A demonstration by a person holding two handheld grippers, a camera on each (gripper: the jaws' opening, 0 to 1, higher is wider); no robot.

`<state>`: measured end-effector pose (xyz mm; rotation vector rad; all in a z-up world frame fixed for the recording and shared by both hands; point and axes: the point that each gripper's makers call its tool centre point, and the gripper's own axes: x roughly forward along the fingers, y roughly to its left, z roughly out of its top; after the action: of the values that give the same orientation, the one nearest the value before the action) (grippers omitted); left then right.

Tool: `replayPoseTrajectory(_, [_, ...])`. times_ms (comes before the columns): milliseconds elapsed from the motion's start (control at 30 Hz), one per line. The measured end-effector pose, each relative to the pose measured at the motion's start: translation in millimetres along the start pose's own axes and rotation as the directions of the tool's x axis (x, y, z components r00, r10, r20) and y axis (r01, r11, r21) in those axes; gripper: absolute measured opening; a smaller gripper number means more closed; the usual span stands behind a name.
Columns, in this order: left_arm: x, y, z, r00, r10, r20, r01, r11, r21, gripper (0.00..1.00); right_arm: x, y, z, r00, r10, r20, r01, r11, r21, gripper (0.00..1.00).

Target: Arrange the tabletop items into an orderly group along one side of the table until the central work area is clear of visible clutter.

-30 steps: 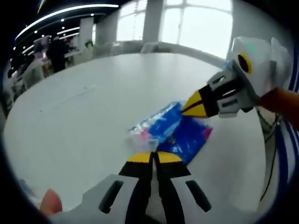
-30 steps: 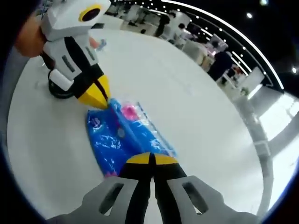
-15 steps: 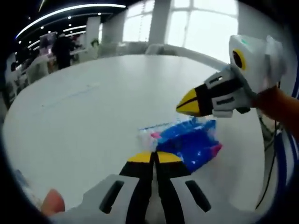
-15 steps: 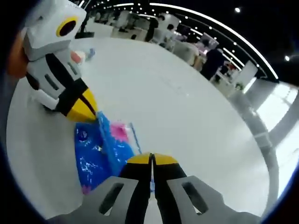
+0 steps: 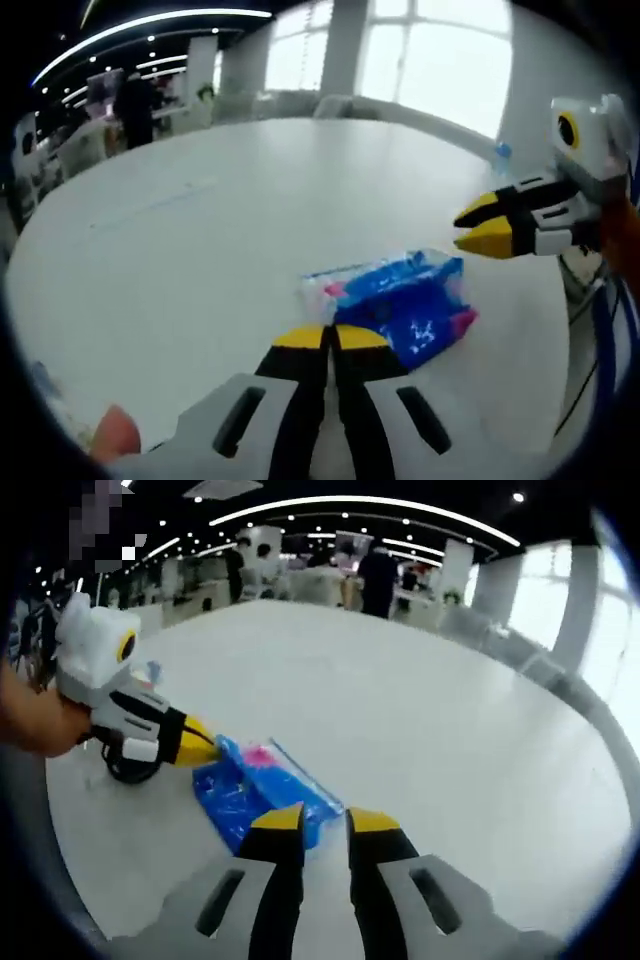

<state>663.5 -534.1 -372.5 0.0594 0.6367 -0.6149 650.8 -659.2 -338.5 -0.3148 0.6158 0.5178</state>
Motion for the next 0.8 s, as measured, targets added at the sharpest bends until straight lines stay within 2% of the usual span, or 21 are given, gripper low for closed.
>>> replayPoseTrajectory(33, [0.1, -0.3, 0.2, 1.0, 0.002, 0.0, -0.002, 1.0, 0.001, 0.0, -2.3, 1.2, -6.4, 1.0, -0.009, -0.022, 0.009, 1.0, 0.017, 0.19])
replayPoseTrajectory(300, [0.3, -2.5, 0.2, 1.0, 0.005, -0.002, -0.005, 1.0, 0.003, 0.0, -2.6, 7.2, -27.0, 0.999, -0.026, -0.048, 0.031, 0.993, 0.11, 0.21])
replayPoseTrajectory(433, [-0.3, -4.2, 0.2, 1.0, 0.005, -0.003, -0.005, 1.0, 0.003, 0.0, 2.6, 11.0, -36.2, 0.998, -0.006, -0.068, 0.016, 0.989, 0.147, 0.17])
replayPoseTrajectory(633, [-0.1, -6.5, -0.5, 1.0, 0.0, -0.003, 0.0, 1.0, 0.003, 0.0, 9.4, 5.1, -33.0, 0.998, -0.011, -0.061, 0.02, 0.989, 0.144, 0.09])
replayPoseTrajectory(800, [-0.2, -7.6, 0.6, 1.0, -0.005, -0.001, 0.005, 1.0, 0.005, 0.0, 18.0, -1.8, -24.6, 0.998, -0.009, -0.06, 0.015, 0.996, 0.093, 0.05])
